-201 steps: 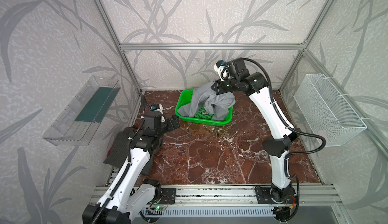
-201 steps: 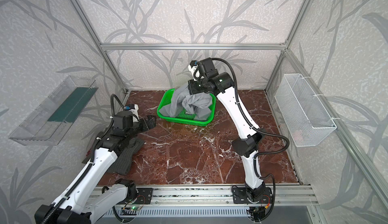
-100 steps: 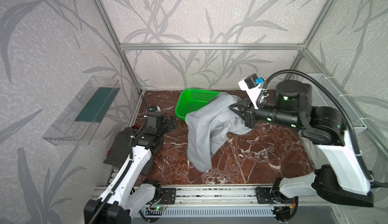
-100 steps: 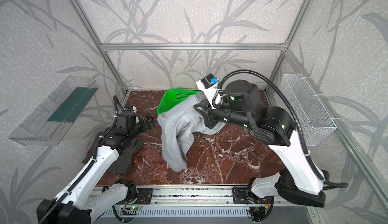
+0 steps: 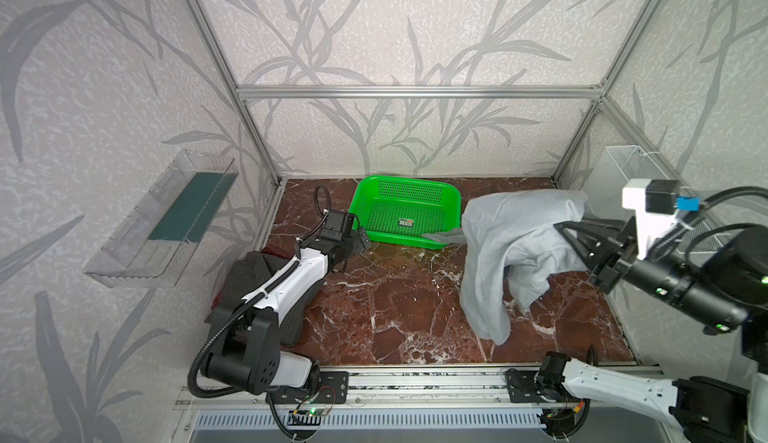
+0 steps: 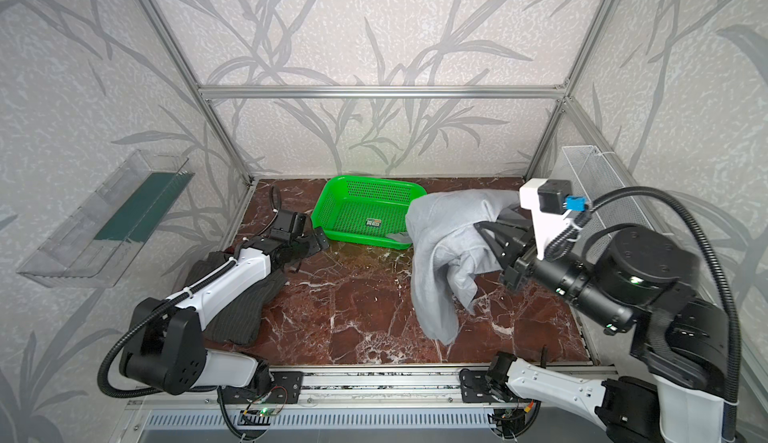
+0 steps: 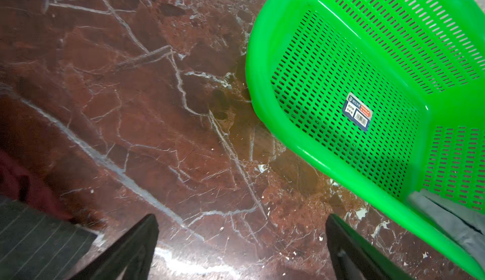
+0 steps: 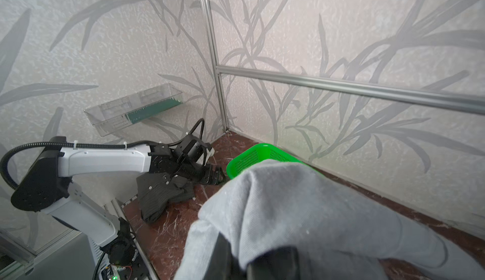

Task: Fold and stack the long sleeve shirts
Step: 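Lift the grey shirt out with the right gripper onto the table, then push the green basket away with the right gripper while the left gripper waits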

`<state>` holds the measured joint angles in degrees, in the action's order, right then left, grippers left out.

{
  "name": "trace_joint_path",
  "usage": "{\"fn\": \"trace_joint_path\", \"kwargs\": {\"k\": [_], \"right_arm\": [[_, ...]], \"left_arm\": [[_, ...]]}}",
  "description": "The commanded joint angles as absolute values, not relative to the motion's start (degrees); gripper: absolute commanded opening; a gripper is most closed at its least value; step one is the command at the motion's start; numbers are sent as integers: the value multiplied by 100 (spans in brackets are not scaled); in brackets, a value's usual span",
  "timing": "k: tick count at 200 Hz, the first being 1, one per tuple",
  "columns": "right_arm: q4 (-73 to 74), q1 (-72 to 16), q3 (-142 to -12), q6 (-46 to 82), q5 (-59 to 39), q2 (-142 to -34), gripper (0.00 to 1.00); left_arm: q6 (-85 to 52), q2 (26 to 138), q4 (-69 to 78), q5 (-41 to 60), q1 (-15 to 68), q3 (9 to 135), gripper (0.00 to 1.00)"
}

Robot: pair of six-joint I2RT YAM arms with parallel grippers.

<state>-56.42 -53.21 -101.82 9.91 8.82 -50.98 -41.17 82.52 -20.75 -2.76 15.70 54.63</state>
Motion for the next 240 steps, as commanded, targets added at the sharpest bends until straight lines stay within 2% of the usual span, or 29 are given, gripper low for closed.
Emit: {"fn": "trace_joint_path", "kwargs": {"k": [1,29,41,56,91,96,105,109,127,131,144,164,194,207,240], "right_arm": [[-5012,-5333,-8883,1717,706,-4968,0],[-4010,-5777,-7097,2502,407,-4821,0],[-3650,-6553,-6512,2562,1007,-4985,0],[-3344,-7087,-6150,2550,1585,-5235,0],[-2893,-7121,-5808,2780,1380,-6304,0],[-2945,-7116,-5848,2809,1369,-6466,3],[-3111,-7082,-6008,2867,1226,-6815,18],[-3216,-7055,-6087,2909,1180,-6894,21],[-3896,-6800,-6569,3050,1247,-6976,45],[-3917,-6711,-6609,2967,1333,-6895,53],[-3975,-6234,-6733,2732,1122,-6759,64],[-4143,-5074,-7009,2703,357,-6897,69],[-3847,-3919,-7275,2573,354,-7415,79],[-3659,-3494,-7406,2507,538,-7830,80],[-2732,-2294,-7608,2731,-260,-9126,76]], "left_arm": [[-4403,8498,-2020,-421,1608,5710,99],[-4356,8781,-2032,-451,1608,5892,99],[-4330,8847,-2102,-483,1608,5971,99],[-4274,8859,-2112,-507,1608,5989,99],[-4228,8835,-2196,-521,1606,5973,99],[-4234,8826,-2202,-510,1603,5948,99],[-4223,8805,-2198,-498,1600,5904,99],[-4219,8786,-2214,-507,1600,5890,99],[-4137,8691,-2304,-530,1593,5841,99],[-4124,8660,-2339,-537,1591,5843,99],[-4096,8526,-2425,-567,1591,5815,99],[-4131,8287,-2513,-428,1608,5743,99],[-4355,7956,-2594,-112,1705,5512,99],[-4401,7808,-2622,-11,1857,5365,99],[-4438,7212,-2896,-164,2319,4970,99]]}}
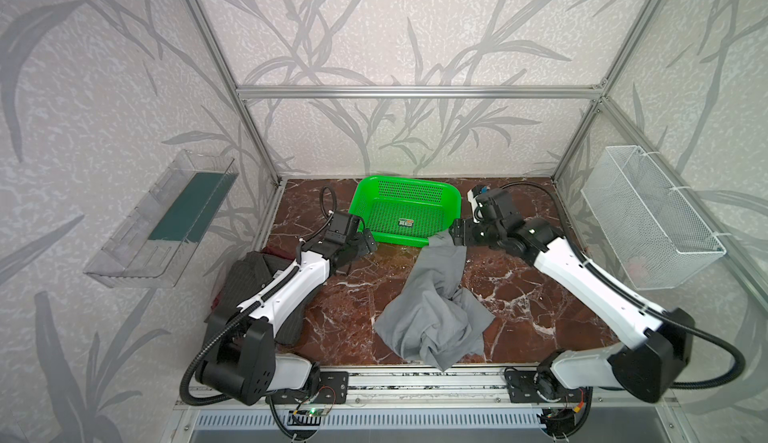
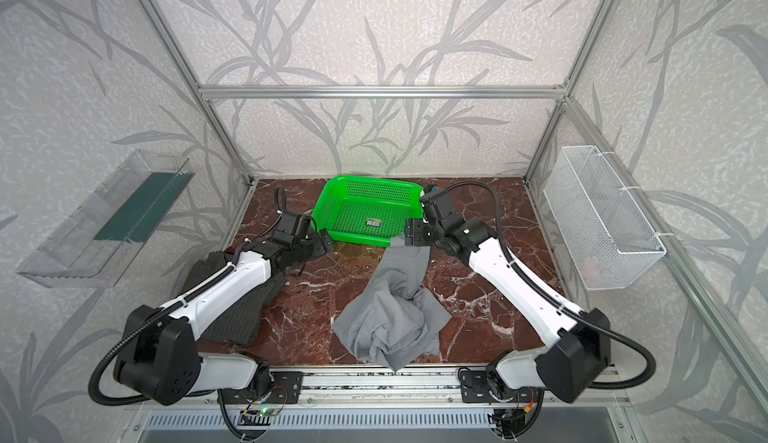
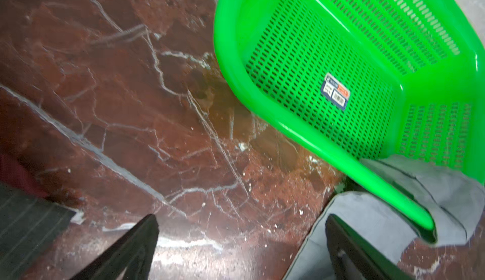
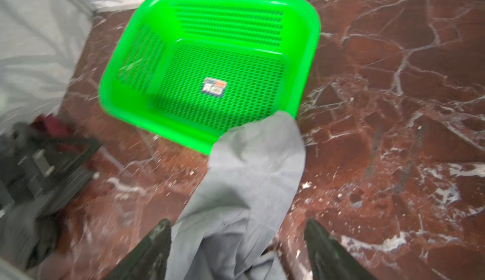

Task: Fold and stack the long sleeve shirts
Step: 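Push the green basket away with the right gripper while the left gripper waits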

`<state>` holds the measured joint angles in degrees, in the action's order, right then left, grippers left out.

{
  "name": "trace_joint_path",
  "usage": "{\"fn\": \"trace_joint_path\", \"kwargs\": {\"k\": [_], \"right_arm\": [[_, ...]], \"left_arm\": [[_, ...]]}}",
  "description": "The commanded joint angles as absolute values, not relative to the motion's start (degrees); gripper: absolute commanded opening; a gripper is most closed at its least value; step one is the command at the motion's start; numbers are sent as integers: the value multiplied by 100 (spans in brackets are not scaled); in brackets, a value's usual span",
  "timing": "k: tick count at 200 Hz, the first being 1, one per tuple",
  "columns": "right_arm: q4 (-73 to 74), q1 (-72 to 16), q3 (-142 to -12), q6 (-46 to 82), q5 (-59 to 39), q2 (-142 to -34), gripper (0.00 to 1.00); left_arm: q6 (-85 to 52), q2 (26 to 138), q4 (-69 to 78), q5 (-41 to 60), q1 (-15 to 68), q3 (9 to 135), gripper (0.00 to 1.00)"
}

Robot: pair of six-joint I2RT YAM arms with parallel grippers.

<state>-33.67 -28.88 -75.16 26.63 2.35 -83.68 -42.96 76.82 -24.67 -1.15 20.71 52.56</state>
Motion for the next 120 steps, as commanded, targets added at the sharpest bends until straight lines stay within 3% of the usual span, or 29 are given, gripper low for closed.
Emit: {"fn": "trace_joint_path", "kwargs": {"k": [1,40,63,82,120], "right_arm": [[-2707,-2281,-7619,2728,-266,-9155,76],[-2057,-1870,-8207,2855,-988,-10398,63],[-1702,-1846,-8413,2932,-1100,-10804,62],[-1513,-1846,-8529,3087,-1113,-11071,60],[-1804,-1797,-8986,3128,-793,-11676,44]], "left_arm": [[-4438,7188,-2903,-170,2328,4955,99],[-4616,6300,-2912,-116,2517,4316,99],[-4701,6107,-2961,-46,2639,4123,99],[-4743,6025,-2964,-52,2733,3992,99],[-4789,5848,-2980,-29,2779,3820,98]]}}
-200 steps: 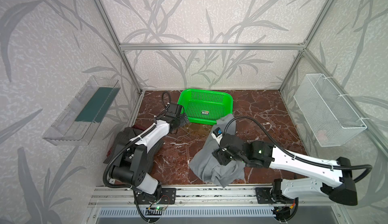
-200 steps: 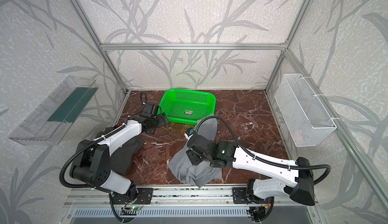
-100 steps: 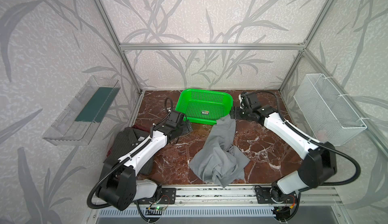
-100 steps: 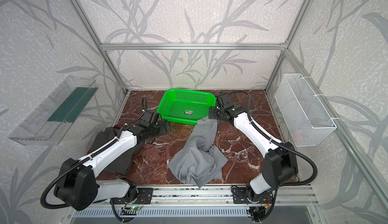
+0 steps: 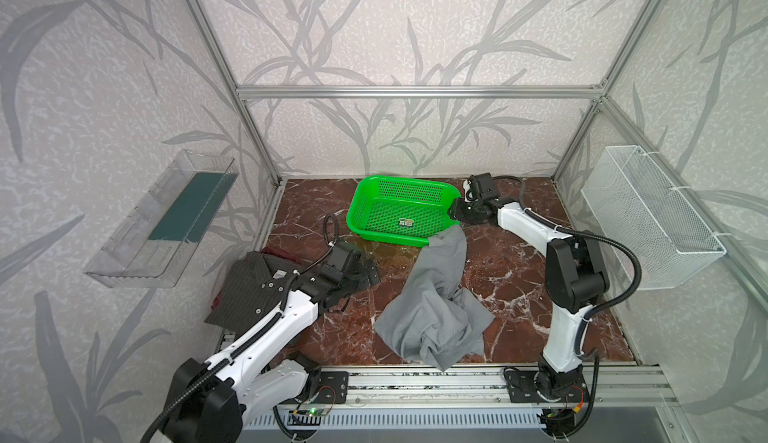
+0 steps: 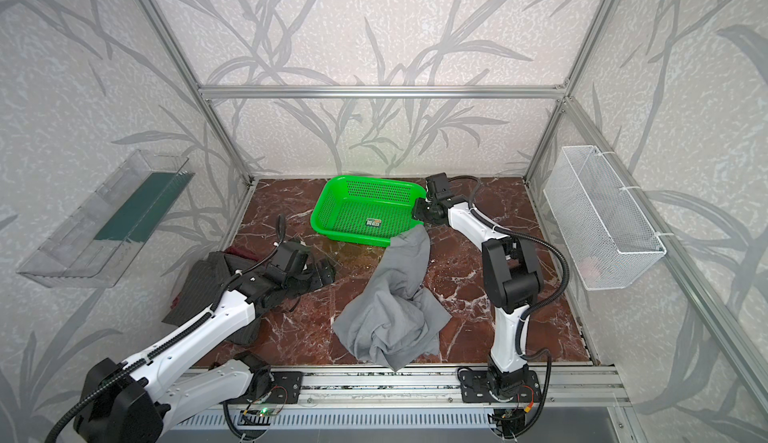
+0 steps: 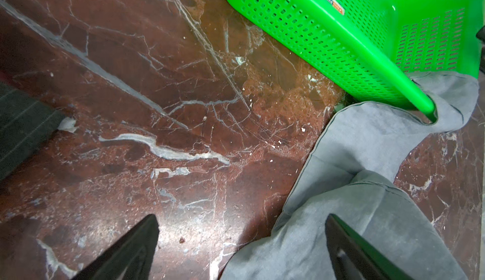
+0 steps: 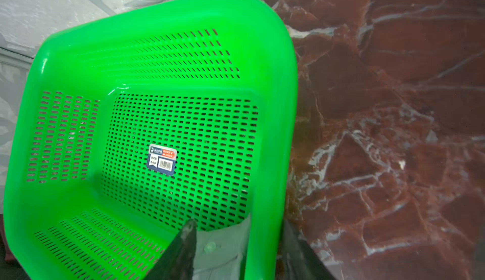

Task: Fold and stack the long sleeve shirts
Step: 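Push the green basket away with the right gripper while the left gripper waits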

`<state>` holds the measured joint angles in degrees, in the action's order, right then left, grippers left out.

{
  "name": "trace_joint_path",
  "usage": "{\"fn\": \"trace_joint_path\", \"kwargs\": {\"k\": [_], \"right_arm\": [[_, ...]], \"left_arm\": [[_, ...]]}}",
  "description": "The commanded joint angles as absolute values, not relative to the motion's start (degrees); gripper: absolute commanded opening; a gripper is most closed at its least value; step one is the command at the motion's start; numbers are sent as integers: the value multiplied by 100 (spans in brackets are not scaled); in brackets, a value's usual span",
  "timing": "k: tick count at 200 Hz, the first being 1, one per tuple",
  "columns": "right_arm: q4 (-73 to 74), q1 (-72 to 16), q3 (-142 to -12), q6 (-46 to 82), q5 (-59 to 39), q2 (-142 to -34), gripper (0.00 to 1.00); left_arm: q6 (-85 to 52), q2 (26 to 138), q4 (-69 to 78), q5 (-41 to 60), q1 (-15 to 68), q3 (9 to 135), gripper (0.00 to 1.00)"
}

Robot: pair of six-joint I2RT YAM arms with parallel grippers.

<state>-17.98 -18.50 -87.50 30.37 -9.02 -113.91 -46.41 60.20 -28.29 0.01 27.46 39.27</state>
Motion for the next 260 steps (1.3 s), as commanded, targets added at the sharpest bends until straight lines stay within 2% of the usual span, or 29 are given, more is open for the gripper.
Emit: {"fn": "trace_joint_path", "kwargs": {"k": [1,12,45,87,109,204,260], "right_arm": [[-1803,-1795,-8989,3137,-779,-11679,43],[-1788,-1771,-8976,3177,-642,-11716,40],[-1396,-1619,-8587,3497,-345,-11584,21],[-1110,-1369,-7774,4124,171,-10972,10],[-966,-1109,-7112,4587,580,-10481,0],[-870,346,-5150,5673,1501,-8808,0],[-1290,1134,-4948,6309,1697,-8670,0]], "left_arm": [[-4790,5846,-2984,-28,2778,3813,98],[-4790,5819,-2995,-27,2785,3797,98],[-4797,5835,-2929,93,2801,3743,97],[-4808,5915,-2815,210,2839,3722,96],[-4806,5985,-2766,263,2879,3757,96],[-4799,6227,-2641,308,3032,3919,96],[-4785,6252,-2706,304,3124,4008,96]]}}
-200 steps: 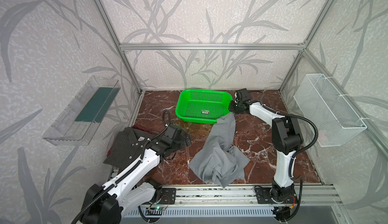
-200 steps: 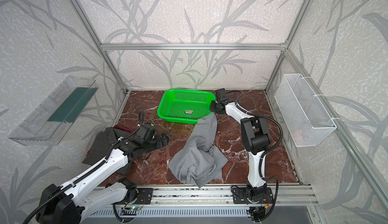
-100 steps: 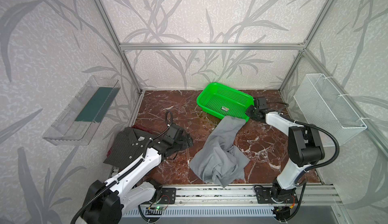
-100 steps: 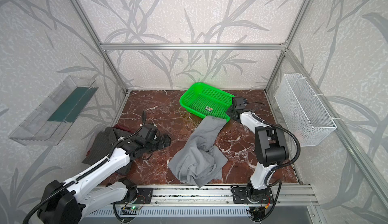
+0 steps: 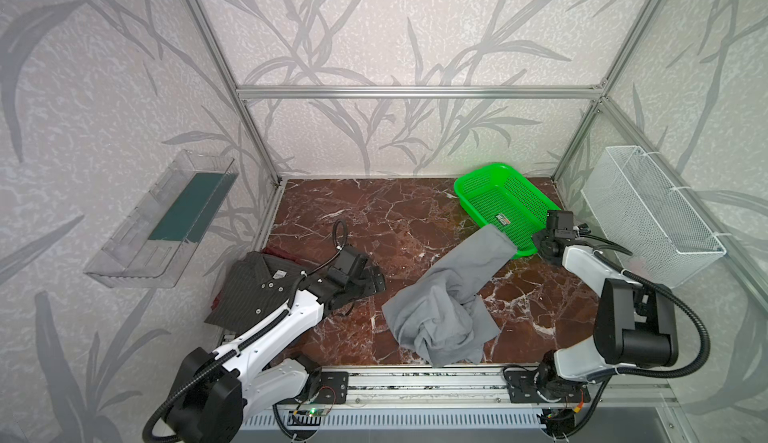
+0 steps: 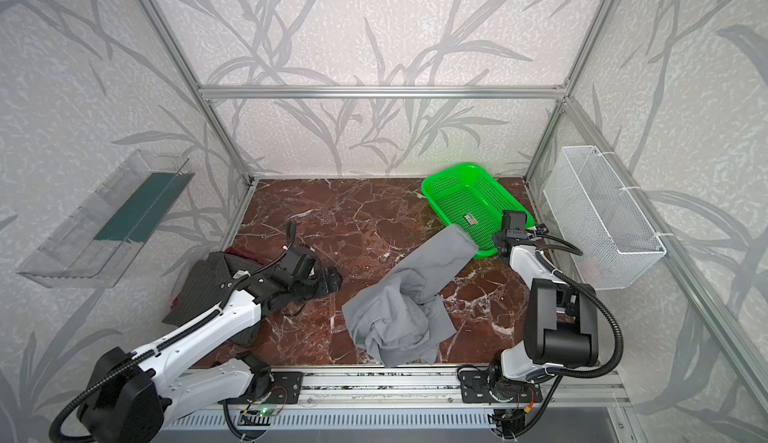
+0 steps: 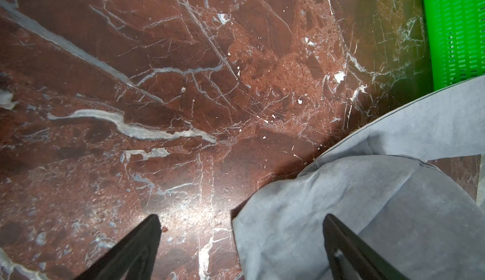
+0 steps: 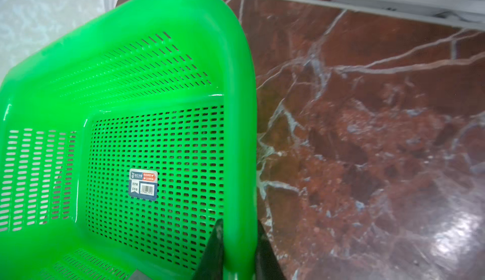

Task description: Fold and stack the long sleeve shirts

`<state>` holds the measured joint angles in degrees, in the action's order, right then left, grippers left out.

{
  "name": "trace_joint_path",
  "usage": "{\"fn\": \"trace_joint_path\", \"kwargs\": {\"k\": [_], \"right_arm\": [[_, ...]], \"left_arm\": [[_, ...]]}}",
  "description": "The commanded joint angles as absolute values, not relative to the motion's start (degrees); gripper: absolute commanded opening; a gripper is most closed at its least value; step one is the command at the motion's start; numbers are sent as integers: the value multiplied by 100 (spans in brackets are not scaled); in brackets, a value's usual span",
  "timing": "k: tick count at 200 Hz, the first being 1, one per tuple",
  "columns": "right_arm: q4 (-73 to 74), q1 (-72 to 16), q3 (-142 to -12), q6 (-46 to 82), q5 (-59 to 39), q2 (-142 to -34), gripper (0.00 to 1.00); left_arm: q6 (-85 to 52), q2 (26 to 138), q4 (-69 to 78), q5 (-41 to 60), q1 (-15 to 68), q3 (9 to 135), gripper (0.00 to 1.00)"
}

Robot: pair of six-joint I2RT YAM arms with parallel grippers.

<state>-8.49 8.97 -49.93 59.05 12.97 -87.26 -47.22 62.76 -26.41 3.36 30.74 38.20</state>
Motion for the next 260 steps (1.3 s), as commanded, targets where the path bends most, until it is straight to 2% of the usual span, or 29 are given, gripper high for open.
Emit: {"fn": "trace_joint_path", "kwargs": {"k": [1,26,41,77,101,134,167,201,260], "right_arm": [[-1295,1143,-4948,6310,1701,-8672,0],[-1532,1246,-4977,6473,2063,-8742,0],[-1776,1320,-5036,6634,2311,-8776,7],[-1926,1393,-5218,6431,1866,-8811,41],[-1771,1251,-5020,6427,1574,-8328,62],[-1985,916,-4888,6097,1656,-7374,78],[-2057,586,-4604,5837,1273,-6423,81],[-2269,-372,-4413,5497,300,-5936,81],[-2569,-3959,-4162,4682,-8,-4976,77]], "left_arm": [[-4788,6246,-2715,306,3127,4008,96],[-4762,6182,-2788,272,3136,3999,96],[-4749,6135,-2830,259,3136,3979,96],[-4741,6125,-2839,307,3135,3946,96],[-4759,6161,-2810,378,3145,3946,96],[-4730,6125,-2895,266,3146,3967,96],[-4574,6110,-3218,142,3141,4184,96],[-4567,5841,-3308,-95,3131,4116,96],[-4591,5544,-3614,-206,3123,3949,97]]}}
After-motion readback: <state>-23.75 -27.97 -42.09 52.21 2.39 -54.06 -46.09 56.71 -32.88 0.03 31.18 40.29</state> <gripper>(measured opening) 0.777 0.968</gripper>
